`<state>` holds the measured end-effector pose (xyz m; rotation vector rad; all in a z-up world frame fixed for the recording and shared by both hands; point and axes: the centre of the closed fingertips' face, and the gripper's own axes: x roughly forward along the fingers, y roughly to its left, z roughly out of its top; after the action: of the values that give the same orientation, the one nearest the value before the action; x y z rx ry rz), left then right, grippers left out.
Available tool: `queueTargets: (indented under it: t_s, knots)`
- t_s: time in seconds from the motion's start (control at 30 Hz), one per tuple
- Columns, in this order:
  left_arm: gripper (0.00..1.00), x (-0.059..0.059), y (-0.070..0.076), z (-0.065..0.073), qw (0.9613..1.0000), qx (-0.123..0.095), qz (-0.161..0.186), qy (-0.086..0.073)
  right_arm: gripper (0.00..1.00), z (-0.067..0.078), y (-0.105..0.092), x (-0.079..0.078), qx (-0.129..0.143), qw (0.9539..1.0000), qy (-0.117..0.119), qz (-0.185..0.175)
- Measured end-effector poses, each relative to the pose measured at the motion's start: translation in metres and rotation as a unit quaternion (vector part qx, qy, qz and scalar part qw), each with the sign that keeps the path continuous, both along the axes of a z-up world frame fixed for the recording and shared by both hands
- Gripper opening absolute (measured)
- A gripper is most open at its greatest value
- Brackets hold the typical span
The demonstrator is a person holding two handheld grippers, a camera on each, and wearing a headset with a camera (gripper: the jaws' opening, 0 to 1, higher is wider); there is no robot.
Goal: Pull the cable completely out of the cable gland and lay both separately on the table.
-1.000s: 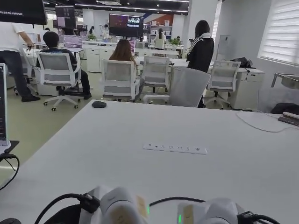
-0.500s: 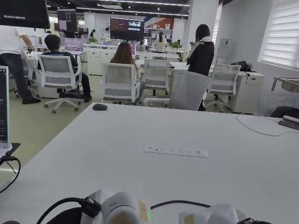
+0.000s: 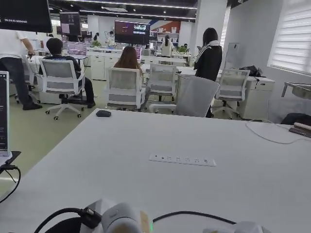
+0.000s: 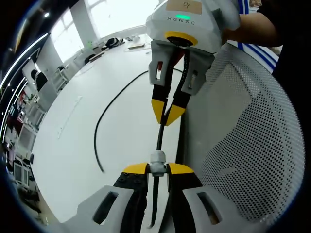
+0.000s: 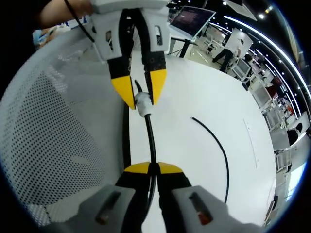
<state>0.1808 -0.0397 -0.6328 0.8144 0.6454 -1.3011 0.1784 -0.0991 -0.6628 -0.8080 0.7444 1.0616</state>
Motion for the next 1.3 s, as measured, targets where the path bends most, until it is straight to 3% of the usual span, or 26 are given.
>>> queueTargets:
  t_s: [0.23,0.3,0.37,0.43,0.47,0.67,0.8,0.9,1.03,1.3]
  knots:
    - [0.15,0.003,0.001,0.001,1.0,-0.002,0.002,-0.002,0.03,-0.01,-0.015,0.001,-0.022,0.9996,0.01,-0.017]
    - [0.15,0.003,0.0,0.001,1.0,-0.004,0.002,-0.001,0.03,-0.014,-0.017,-0.004,-0.045,0.9988,0.016,0.006]
    - [0.15,0.003,-0.001,0.001,1.0,-0.004,0.0,-0.004,0.07,-0.013,-0.013,-0.001,-0.045,0.9989,0.01,-0.006]
    - [0.15,0.004,-0.002,0.002,1.0,-0.006,0.001,-0.002,0.2,-0.007,-0.002,0.001,-0.023,0.9997,0.004,-0.012]
    - [0.15,0.004,-0.002,0.002,1.0,-0.007,0.001,-0.002,0.21,-0.005,0.003,0.001,-0.014,0.9998,0.001,-0.011]
    - [0.15,0.002,-0.004,0.003,1.0,-0.007,-0.005,-0.004,0.19,0.026,0.048,0.006,0.047,0.9977,-0.035,0.033]
    - [0.15,0.001,-0.005,0.003,0.9999,-0.009,-0.006,-0.005,0.15,0.031,0.059,0.006,0.05,0.9968,-0.037,0.05]
    - [0.15,0.002,-0.004,0.004,0.9999,-0.009,-0.006,-0.005,0.13,0.028,0.057,0.006,0.039,0.9971,-0.035,0.055]
    - [0.15,0.001,-0.004,0.005,0.9999,-0.012,-0.007,-0.005,0.04,0.024,0.052,0.003,0.032,0.9973,-0.028,0.061]
    - [0.15,0.002,-0.003,0.005,0.9999,-0.01,-0.006,-0.008,0.03,0.018,0.038,0.005,0.02,0.9984,-0.025,0.046]
